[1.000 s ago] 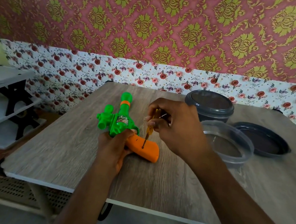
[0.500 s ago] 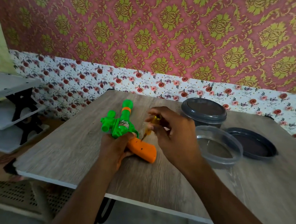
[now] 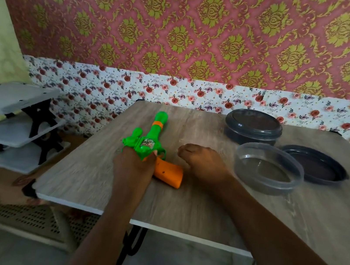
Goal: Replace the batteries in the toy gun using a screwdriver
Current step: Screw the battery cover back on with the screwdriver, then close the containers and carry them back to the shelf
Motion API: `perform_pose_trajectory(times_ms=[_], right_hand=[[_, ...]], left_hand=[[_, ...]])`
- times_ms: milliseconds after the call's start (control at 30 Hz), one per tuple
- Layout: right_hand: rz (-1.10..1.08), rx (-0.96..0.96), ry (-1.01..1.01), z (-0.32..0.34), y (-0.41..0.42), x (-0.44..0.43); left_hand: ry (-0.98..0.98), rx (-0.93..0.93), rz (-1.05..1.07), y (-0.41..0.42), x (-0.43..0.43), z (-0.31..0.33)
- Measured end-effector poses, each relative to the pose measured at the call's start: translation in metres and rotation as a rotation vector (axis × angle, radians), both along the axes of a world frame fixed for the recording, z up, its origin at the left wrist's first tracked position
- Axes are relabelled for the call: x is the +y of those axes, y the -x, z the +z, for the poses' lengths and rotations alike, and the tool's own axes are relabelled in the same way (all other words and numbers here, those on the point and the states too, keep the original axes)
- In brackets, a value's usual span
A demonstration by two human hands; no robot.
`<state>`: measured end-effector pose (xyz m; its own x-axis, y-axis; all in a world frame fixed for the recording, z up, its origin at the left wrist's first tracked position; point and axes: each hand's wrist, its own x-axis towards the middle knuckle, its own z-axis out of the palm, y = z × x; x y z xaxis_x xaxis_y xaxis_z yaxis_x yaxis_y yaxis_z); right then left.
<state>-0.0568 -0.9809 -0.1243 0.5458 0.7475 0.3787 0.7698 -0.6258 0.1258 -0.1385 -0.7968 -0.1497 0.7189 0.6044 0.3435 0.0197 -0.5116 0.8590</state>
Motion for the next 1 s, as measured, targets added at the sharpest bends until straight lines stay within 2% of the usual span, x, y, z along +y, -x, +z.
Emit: perform_pose_trajectory(times_ms=[67, 133, 367, 567, 633, 767, 900, 1000], right_hand=[[-0.076, 0.043, 0.142, -0.007, -0.007, 0.007], [-0.098, 0.103, 0.163, -0.011, -0.014, 0.009], [0.047, 0.199, -0.030, -0.017, -0.025, 0.003], [0.101, 0.158, -0.187, -0.016, -0.014, -0.008], [0.064, 0.124, -0.277, -0.015, -0.007, -0.017], [-0.023, -0.074, -0.580, -0.002, 0.021, -0.049], [-0.156, -0.264, -0.844, 0.018, 0.050, -0.107], [-0.334, -0.282, -0.977, 0.019, 0.052, -0.163]], left_hand=[[-0.039, -0.004, 0.045, -0.002, 0.006, -0.001], [-0.048, 0.013, 0.066, -0.003, 0.009, -0.004], [-0.052, -0.023, 0.122, 0.007, 0.003, -0.003], [-0.258, -0.122, 0.096, 0.017, -0.013, 0.010], [-0.286, -0.193, 0.059, 0.017, -0.023, 0.011], [-0.314, -0.303, -0.079, 0.008, -0.061, 0.020], [-0.321, -0.311, -0.257, -0.010, -0.115, 0.021], [-0.381, -0.227, -0.321, -0.020, -0.158, 0.022]])
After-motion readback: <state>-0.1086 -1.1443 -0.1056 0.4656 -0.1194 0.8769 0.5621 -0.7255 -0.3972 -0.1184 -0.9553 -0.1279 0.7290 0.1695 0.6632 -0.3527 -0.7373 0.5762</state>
